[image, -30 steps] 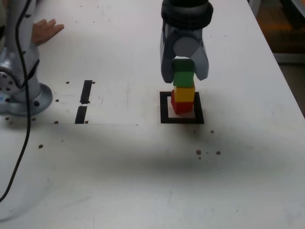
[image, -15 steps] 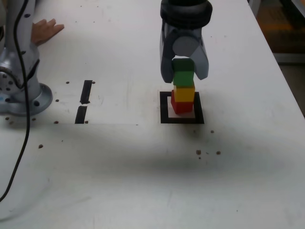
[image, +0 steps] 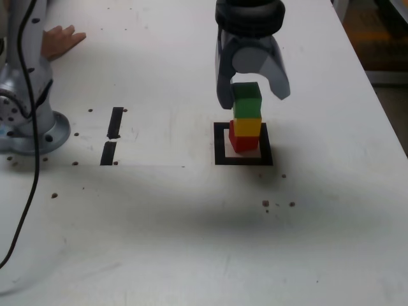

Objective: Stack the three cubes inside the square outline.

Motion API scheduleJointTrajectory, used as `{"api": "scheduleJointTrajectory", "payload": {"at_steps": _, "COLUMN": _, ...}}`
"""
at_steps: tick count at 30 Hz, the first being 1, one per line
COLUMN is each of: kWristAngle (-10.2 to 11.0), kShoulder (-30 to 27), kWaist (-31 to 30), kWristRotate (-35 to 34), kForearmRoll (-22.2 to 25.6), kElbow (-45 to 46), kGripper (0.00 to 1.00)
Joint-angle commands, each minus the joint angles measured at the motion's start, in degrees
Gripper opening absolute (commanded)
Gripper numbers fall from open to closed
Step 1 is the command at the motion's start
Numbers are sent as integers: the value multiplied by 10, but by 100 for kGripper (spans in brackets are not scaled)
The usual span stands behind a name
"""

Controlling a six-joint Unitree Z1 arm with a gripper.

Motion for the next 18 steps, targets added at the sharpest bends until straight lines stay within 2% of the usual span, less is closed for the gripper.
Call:
{"api": "scheduleJointTrajectory", "payload": {"at_steps": 1, "kWristAngle": 11, "kShoulder": -14, "kWaist": 0, "kWristRotate": -1, "kForearmRoll": 7, "kElbow": -4, "kGripper": 80}}
{"api": "scheduleJointTrajectory", "payload": {"at_steps": 6, "kWristAngle": 50, "kShoulder": -47, "kWaist": 0, "kWristRotate": -13, "kForearmRoll": 41, "kElbow": 10, "kGripper": 84}}
{"api": "scheduleJointTrajectory", "payload": {"at_steps": 9, "kWristAngle": 65, "kShoulder": -69, "kWaist": 1, "kWristRotate": -24, "kForearmRoll": 55, "kElbow": 36, "kGripper": 86}}
{"api": "scheduleJointTrajectory", "payload": {"at_steps": 13, "kWristAngle": 70, "kShoulder": -98, "kWaist": 7, "kWristRotate": -38, "kForearmRoll": 57, "kElbow": 83, "kGripper": 91}}
{"api": "scheduleJointTrajectory", "payload": {"at_steps": 18, "kWristAngle": 66, "kShoulder": -134, "kWaist": 20, "kWristRotate": -54, "kForearmRoll": 48, "kElbow": 150, "kGripper": 97}}
